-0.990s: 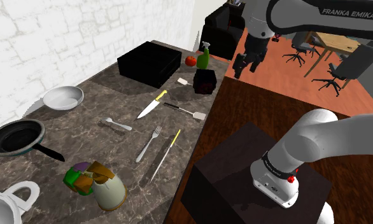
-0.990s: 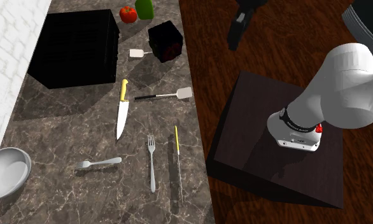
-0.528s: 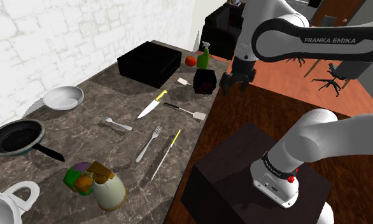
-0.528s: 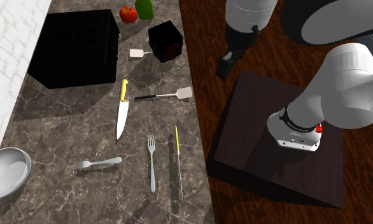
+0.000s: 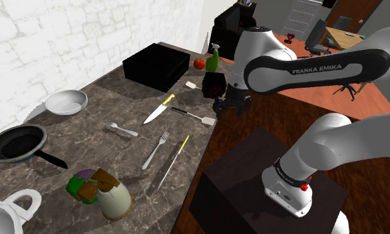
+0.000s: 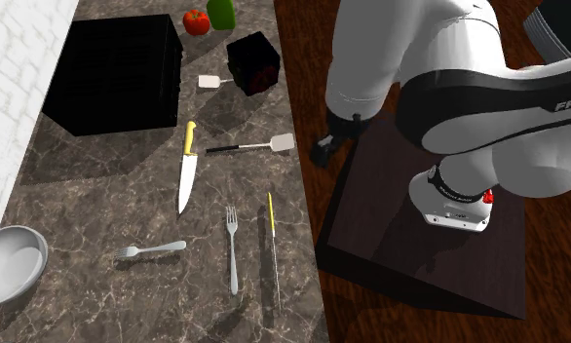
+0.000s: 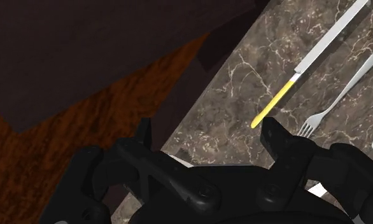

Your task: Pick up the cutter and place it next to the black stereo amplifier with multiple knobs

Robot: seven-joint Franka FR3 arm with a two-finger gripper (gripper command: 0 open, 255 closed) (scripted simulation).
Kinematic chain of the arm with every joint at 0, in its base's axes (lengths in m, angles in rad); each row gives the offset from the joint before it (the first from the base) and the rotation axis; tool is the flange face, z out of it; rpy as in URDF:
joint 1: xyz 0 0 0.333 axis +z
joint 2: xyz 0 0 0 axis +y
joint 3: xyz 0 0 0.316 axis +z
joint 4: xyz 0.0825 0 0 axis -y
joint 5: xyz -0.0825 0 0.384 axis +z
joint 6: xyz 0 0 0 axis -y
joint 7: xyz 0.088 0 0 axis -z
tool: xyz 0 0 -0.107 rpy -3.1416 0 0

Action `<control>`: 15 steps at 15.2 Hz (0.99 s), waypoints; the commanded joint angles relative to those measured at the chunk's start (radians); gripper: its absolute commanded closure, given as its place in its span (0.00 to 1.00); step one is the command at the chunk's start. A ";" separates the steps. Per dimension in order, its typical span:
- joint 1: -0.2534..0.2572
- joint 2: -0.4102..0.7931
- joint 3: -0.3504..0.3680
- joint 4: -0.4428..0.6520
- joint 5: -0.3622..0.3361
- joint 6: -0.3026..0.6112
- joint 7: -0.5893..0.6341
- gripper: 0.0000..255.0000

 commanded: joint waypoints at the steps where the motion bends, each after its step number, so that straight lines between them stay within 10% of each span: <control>1: 0.013 0.051 0.047 -0.015 0.045 0.073 0.078 0.00; 9: 0.008 0.358 0.223 0.005 0.142 0.397 0.363 0.00; 15: -0.047 0.664 0.330 0.092 0.007 0.637 0.672 0.00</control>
